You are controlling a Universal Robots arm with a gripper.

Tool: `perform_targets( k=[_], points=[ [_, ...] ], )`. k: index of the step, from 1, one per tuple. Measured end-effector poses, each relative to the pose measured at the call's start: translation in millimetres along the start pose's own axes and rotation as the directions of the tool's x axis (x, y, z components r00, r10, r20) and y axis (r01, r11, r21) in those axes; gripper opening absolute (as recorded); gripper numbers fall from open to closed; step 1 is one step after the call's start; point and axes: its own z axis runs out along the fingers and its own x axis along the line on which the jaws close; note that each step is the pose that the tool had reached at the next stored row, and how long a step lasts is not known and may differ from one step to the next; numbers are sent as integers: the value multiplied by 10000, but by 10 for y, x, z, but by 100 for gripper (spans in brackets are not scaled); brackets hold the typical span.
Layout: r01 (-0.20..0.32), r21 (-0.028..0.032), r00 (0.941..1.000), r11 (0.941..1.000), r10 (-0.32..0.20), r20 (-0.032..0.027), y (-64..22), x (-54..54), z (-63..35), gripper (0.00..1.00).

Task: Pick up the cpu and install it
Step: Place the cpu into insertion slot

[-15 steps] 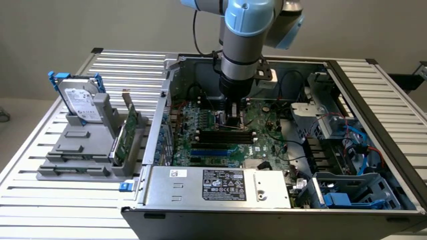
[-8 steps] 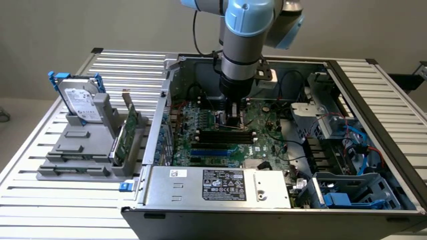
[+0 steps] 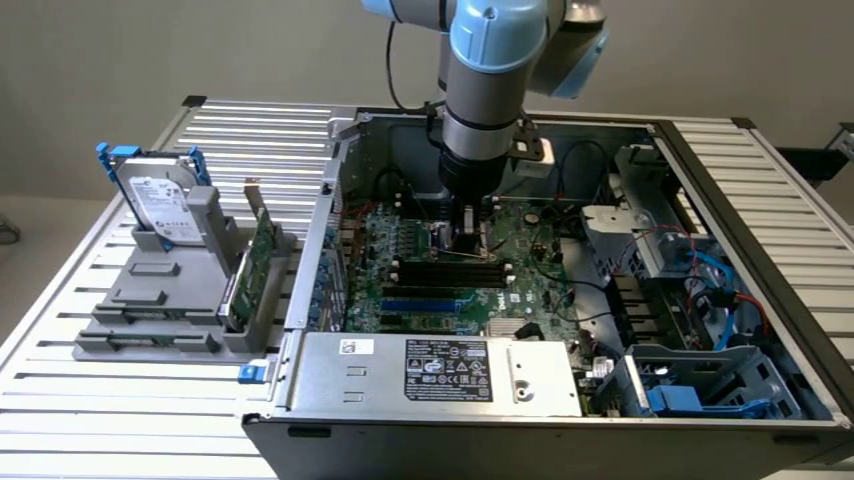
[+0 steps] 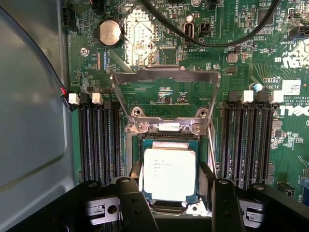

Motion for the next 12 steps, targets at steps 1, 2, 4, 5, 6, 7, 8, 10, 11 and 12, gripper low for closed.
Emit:
perform_targets(
  k=[1, 2, 4, 5, 6, 7, 8, 10, 11, 12],
  points=[
    [0, 0, 10000, 10000, 0, 6, 0, 1, 2, 54],
    [0, 1, 10000, 10000, 0, 12, 0, 3, 5, 54],
    [0, 0, 10000, 10000, 0, 22, 1, 5, 10, 54],
    [0, 1, 10000, 10000, 0, 26, 1, 5, 12, 54],
    [0, 0, 10000, 10000, 0, 31, 2, 6, 14, 54],
    [0, 1, 10000, 10000, 0, 34, 2, 7, 14, 54],
    [-1, 0, 10000, 10000, 1, 36, 3, 8, 16, 54],
    [0, -1, 10000, 10000, 0, 42, 3, 11, 18, 54],
    [0, -1, 10000, 10000, 0, 47, 4, 12, 19, 54],
    [-1, -1, 10000, 10000, 1, 51, 4, 14, 20, 54]
  ],
)
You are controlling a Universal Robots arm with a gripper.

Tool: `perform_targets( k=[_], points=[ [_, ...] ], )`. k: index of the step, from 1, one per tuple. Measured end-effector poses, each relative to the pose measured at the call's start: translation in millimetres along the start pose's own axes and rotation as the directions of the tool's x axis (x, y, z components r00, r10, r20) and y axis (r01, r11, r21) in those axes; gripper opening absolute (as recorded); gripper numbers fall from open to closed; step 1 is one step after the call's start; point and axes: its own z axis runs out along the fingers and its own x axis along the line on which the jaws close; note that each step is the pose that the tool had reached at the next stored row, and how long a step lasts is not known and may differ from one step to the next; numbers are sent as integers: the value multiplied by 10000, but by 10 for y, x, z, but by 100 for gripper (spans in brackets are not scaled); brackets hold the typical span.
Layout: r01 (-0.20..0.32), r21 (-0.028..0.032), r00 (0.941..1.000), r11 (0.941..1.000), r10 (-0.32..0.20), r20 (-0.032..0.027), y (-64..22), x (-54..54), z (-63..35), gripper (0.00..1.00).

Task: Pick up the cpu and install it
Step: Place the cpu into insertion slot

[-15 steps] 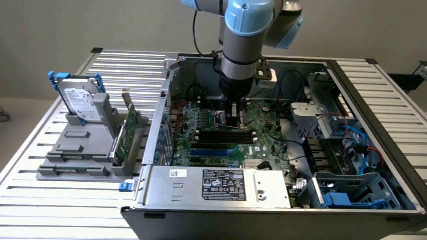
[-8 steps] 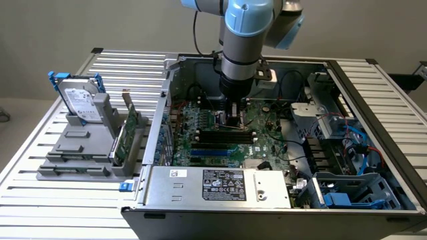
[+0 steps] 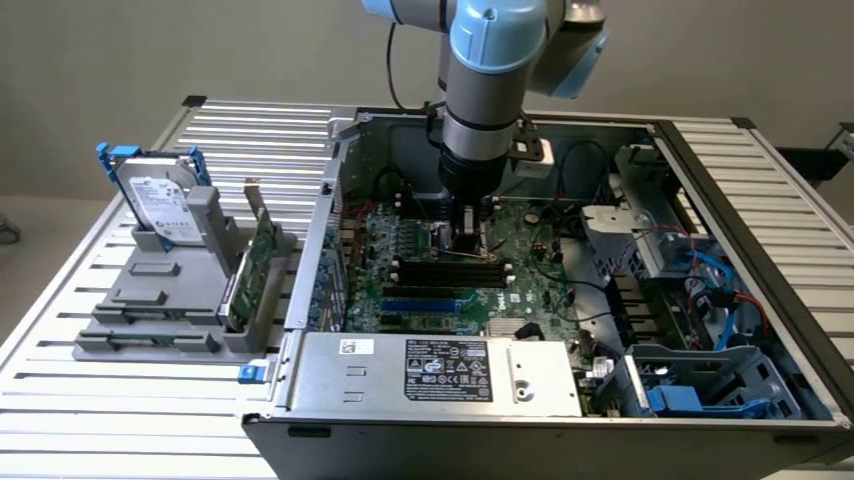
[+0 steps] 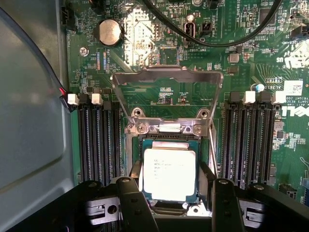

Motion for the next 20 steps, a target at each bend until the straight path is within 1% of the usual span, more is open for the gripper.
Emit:
perform_targets(
  k=[4, 12, 17, 20],
  points=[
    [0, 0, 10000, 10000, 0, 23, 0, 6, 5, 54],
    [-1, 1, 9999, 10000, 1, 105, 0, 18, 19, 54],
    [-2, 0, 9999, 10000, 2, 126, -1, 30, 22, 54],
    [0, 0, 9999, 10000, 0, 120, 0, 37, 24, 54]
  ],
)
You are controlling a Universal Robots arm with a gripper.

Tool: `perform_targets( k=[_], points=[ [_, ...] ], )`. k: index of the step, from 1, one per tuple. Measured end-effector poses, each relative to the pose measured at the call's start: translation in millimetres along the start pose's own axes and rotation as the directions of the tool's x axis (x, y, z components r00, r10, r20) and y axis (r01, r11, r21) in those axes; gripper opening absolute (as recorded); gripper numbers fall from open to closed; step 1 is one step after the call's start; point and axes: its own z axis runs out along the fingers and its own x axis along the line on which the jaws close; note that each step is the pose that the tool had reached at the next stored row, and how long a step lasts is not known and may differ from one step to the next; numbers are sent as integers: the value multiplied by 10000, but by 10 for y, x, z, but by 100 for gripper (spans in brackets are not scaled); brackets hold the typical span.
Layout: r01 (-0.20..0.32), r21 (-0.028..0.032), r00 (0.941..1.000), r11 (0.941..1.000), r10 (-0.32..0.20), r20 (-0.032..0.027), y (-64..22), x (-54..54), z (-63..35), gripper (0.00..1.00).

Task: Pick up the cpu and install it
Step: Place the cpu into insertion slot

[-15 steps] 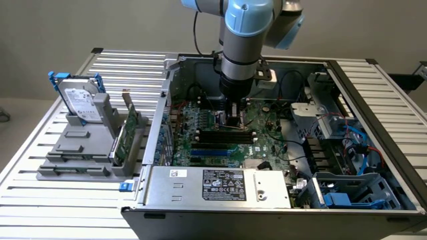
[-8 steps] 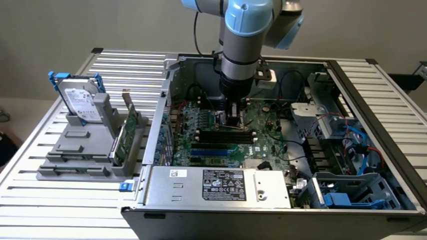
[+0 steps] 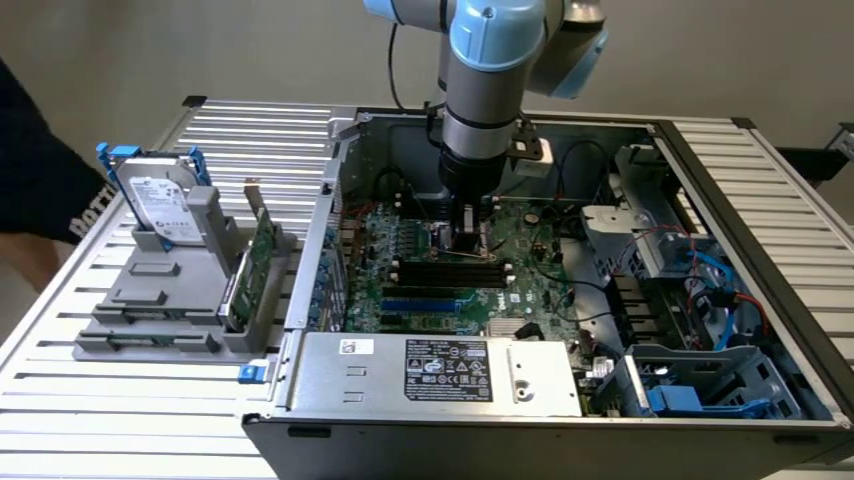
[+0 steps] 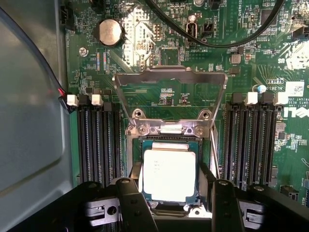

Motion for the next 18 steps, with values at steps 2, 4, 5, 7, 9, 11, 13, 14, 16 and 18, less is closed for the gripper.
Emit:
perform_targets(
  k=[2, 4, 5, 7, 9, 11, 13, 14, 16, 18],
  points=[
    [0, 0, 10000, 10000, 0, 3, 0, 0, 0, 54],
    [-1, -1, 10000, 10000, 1, 10, 0, 0, 1, 54],
    [-1, 0, 10000, 10000, 1, 13, 0, 0, 1, 54],
    [-1, -1, 10000, 10000, 1, 20, 0, 0, 1, 54],
    [-1, 0, 10000, 10000, 1, 26, 0, 0, 1, 54],
    [-1, -1, 10000, 10000, 1, 34, 0, 0, 2, 54],
    [-1, -1, 10000, 10000, 1, 41, 0, 0, 2, 54],
    [-1, -1, 10000, 10000, 1, 45, 0, 0, 2, 54],
    [-1, -1, 10000, 10000, 1, 52, 0, 0, 2, 54],
    [-1, -1, 10000, 10000, 1, 58, 0, 0, 3, 54]
  ],
)
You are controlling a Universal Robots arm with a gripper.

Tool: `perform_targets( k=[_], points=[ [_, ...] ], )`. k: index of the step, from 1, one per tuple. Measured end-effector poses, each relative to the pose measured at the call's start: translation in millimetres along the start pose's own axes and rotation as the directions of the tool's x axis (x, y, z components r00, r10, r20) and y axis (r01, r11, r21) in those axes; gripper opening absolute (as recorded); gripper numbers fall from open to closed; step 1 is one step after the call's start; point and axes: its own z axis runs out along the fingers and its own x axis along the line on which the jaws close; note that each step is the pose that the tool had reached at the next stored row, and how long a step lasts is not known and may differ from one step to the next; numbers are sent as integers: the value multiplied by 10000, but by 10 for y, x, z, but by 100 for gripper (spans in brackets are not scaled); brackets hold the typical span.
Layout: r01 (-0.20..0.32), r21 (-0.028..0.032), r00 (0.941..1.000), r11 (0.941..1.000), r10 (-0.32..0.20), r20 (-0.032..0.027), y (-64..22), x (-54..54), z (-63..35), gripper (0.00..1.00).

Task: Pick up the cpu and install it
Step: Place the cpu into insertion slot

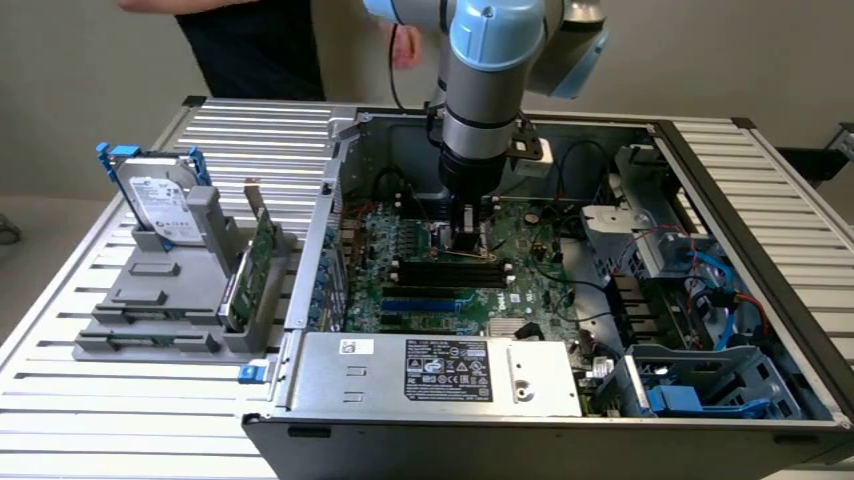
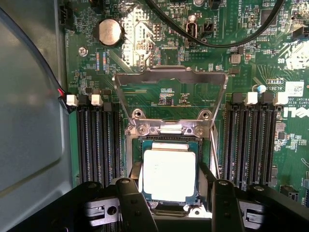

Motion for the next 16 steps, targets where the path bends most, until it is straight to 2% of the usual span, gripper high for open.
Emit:
perform_targets(
  k=[12, 14, 15, 16],
  points=[
    [0, -3, 10000, 10000, 0, 5, 0, 0, 1, 54],
    [0, -2, 10000, 10000, 0, 4, 0, 1, 1, 56],
    [0, -2, 10000, 10000, 0, 5, 0, 1, 1, 62],
    [0, -1, 10000, 10000, 0, 7, 0, 0, 0, 62]
  ],
)
